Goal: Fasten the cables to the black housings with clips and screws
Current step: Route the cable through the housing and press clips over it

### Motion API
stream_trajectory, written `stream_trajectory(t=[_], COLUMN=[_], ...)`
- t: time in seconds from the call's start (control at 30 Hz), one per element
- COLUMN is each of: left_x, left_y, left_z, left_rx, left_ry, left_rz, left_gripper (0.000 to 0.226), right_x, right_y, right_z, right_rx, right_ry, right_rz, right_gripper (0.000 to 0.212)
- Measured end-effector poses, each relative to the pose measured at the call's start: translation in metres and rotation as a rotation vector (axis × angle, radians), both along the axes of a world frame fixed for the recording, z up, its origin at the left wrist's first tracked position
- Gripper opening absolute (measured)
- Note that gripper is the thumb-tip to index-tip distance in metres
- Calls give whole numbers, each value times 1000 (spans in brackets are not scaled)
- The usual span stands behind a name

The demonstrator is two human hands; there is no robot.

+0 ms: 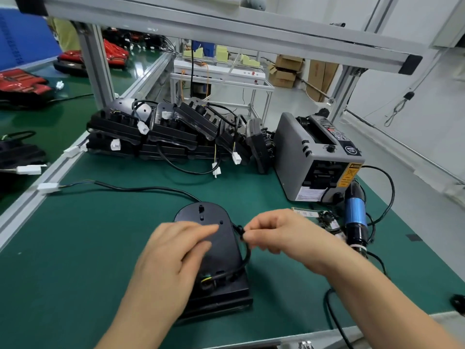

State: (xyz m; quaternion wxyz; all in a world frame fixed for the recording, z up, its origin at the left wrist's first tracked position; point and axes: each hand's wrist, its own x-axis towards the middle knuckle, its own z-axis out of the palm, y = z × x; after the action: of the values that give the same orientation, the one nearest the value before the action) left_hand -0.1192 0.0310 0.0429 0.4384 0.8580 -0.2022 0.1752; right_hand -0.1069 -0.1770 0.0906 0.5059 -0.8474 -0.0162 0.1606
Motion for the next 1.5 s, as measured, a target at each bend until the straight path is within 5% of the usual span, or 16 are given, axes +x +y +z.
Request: stream_trajectory(t=[0.4,0.57,0.73,0.97,1.13,1.33,1.5], left_x=[11,18,21,12,-1,-20,-31], left_y=[-5,-3,-5,-8,-2,6,6], left_z=[18,18,18,14,7,-9,-21], left_rx=[-208,-216,-222,-217,54,121,60], left_ry=[332,332,353,278,-17,-144,0], left_rz=[-225,-178,-146,-4,-125,-135,-18], left_gripper=[32,26,21,7,15,15,26], right_x=[-5,-14,-20,-22,-34,-55,-61], right_y=[21,30,38,44,47,52,50], right_z=[0,-6,-11,-18,-23,-36,-40], right_rx=[213,-89,-440,-76,127,67,-58], right_ry=[137,-291,-662,-438,-297,-246,-240], right_rz=[99,-114,-86,-278,-321,-306,-326], right_gripper=[16,7,7,12,18,20,12])
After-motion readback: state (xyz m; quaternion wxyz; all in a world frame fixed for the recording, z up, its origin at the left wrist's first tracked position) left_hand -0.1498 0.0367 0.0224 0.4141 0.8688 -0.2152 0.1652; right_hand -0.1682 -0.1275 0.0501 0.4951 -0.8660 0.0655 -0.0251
